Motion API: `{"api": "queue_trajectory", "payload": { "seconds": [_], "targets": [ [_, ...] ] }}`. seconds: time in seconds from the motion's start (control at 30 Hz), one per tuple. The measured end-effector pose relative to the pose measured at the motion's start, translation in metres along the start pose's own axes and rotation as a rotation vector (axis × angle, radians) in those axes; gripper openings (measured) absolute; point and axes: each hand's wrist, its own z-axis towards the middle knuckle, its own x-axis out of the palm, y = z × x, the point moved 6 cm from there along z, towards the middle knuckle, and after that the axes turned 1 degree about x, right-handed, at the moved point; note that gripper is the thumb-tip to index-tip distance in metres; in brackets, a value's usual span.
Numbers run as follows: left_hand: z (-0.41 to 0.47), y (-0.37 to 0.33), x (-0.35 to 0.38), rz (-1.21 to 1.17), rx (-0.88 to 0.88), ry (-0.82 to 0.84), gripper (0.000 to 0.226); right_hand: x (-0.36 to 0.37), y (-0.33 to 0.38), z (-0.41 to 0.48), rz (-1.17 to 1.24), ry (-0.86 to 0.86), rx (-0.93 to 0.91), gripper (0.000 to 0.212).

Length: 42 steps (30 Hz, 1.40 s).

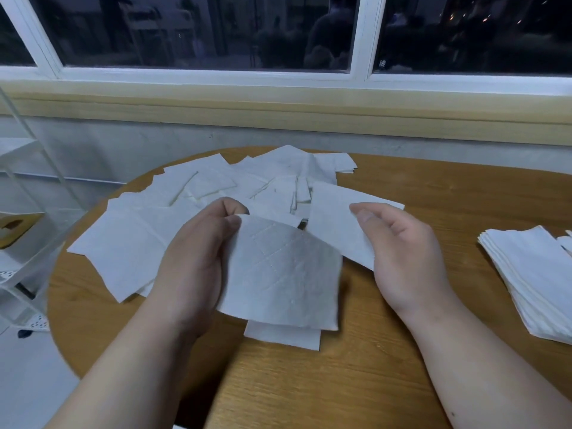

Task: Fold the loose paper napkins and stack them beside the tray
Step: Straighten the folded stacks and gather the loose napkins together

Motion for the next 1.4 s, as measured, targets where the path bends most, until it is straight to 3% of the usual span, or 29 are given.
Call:
{"api": "queue_trajectory", "payload": {
  "seconds": [0.2,0.3,0.4,0.43,0.7,0.9,1.03,1.23,1.4],
  "targets": [
    [-0.001,-0.002,0.001,-0.194,0.012,0.058,0.018,0.003,0.007,-0.001,0.165,0.057,0.0,0.023],
    [0.002,0.003,-0.001,-0.158,-0.013,-0.032,0.018,0.015,0.001,-0.006,0.459,0.178,0.087,0.027],
    [0.007,0.014,-0.002,-0.08,-0.083,-0.142,0.019,0.024,0.002,-0.011,0.588,0.287,0.153,0.012],
    [0.007,0.019,-0.001,-0.093,-0.104,-0.166,0.02,0.024,0.002,-0.011,0.585,0.287,0.171,0.004],
    [0.007,0.034,0.005,-0.237,-0.261,-0.239,0.031,0.026,0.011,-0.013,0.427,0.309,0.091,0.059],
    [0.009,0.046,0.007,-0.331,-0.316,-0.219,0.029,0.03,0.015,-0.017,0.339,0.361,-0.003,0.04],
    [0.008,0.046,0.008,-0.359,-0.311,-0.25,0.027,0.032,0.017,-0.018,0.268,0.406,-0.034,0.041],
    [0.009,0.04,0.002,-0.136,-0.232,-0.304,0.019,0.032,0.018,-0.021,0.259,0.449,-0.026,0.043],
    [0.006,0.038,0.001,-0.126,-0.249,-0.304,0.017,0.031,0.015,-0.019,0.128,0.413,0.035,0.032]
  ]
}}
